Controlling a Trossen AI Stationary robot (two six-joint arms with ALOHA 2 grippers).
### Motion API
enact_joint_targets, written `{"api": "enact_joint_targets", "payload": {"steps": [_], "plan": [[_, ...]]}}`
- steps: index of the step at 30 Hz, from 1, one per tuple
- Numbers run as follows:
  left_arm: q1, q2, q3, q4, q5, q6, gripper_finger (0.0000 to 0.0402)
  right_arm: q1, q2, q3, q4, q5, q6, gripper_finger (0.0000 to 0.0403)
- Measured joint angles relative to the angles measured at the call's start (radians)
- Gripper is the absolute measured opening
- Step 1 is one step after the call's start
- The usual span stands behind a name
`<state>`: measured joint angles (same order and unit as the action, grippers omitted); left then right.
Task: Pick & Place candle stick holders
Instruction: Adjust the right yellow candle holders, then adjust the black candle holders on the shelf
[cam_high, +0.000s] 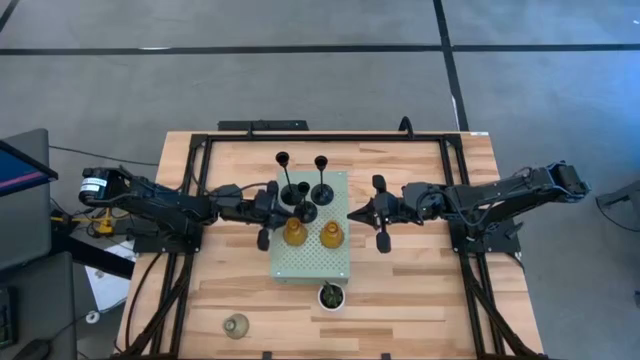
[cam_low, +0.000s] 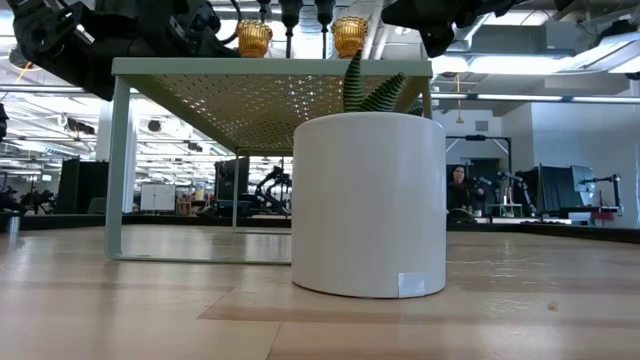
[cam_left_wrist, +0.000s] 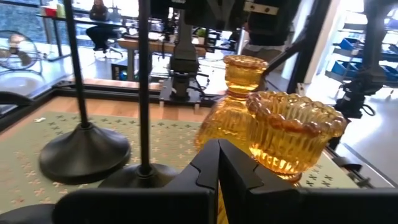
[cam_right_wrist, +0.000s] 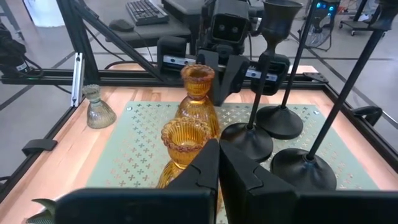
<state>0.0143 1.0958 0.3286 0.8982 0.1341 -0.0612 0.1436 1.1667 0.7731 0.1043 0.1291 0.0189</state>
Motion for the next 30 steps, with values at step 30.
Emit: {"api": "enact_joint_targets", "payload": {"steps": [30], "plan": [[-0.007, -0.135, -0.002, -0.223, -0.053, 0.029, 0.0005, -0.106, 0.0, 0.0, -0.023, -0.097, -0.003, 0.0]]}}
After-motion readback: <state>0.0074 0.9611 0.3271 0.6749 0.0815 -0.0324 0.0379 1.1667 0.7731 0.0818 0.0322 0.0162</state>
